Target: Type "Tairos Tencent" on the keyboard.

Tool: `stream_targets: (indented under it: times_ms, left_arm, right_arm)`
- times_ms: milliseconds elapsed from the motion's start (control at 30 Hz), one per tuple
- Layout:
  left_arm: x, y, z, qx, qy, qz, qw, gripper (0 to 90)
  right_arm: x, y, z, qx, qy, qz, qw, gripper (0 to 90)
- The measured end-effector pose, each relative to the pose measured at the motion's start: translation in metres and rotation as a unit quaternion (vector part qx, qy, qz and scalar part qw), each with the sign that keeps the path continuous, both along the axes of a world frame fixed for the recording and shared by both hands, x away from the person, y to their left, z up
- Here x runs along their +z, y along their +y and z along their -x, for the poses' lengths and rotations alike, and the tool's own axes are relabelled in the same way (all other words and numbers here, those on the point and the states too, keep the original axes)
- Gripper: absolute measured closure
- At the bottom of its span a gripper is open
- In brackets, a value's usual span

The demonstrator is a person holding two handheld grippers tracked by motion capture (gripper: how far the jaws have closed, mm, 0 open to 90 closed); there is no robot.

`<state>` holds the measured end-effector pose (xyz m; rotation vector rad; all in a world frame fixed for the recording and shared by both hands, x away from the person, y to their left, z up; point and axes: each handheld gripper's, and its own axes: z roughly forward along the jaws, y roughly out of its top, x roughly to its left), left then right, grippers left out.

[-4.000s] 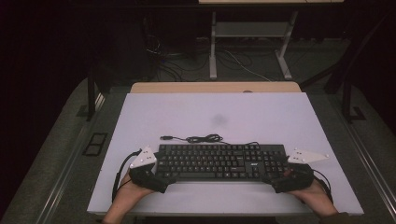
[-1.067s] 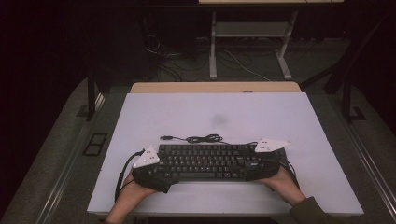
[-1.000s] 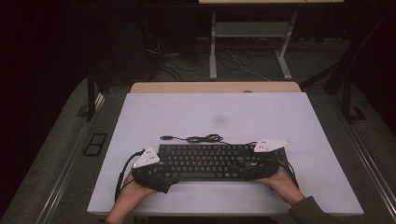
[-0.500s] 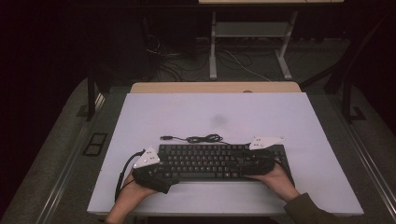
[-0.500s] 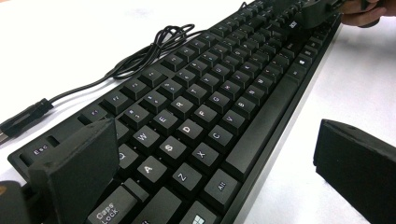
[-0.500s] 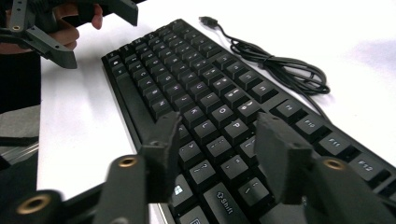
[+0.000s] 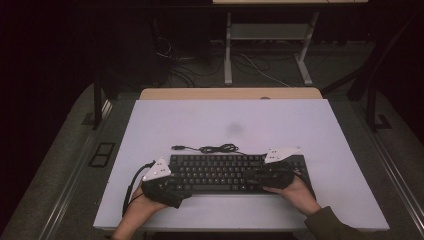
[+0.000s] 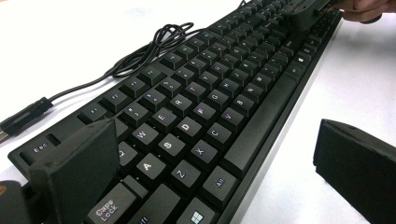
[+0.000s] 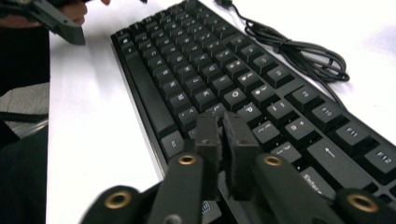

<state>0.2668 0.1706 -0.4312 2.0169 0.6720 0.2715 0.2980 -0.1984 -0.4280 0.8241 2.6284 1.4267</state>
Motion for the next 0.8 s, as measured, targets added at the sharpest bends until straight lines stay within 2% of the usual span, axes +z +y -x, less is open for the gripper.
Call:
stream_targets:
  times_ms: [333, 667, 800]
  left_arm:
    - [-0.0006, -0.0009, -0.0002, -0.001, 0.002, -0.004, 1.0, 0.0]
    - [-0.0012, -0.001, -0.0003, 0.0, 0.004, -0.005, 1.0, 0.0]
    - [-0.0006, -0.0009, -0.0005, 0.002, 0.004, -0.003, 1.0, 0.0]
  right_arm:
    - [-0.005, -0.001, -0.0006, 0.001, 0.006, 0.037, 0.9993, 89.2]
    - [-0.0089, -0.0013, -0.0023, -0.004, 0.012, 0.055, 0.9984, 89.2]
    - [-0.009, -0.0007, -0.002, 0.0, 0.007, 0.062, 0.9981, 89.3]
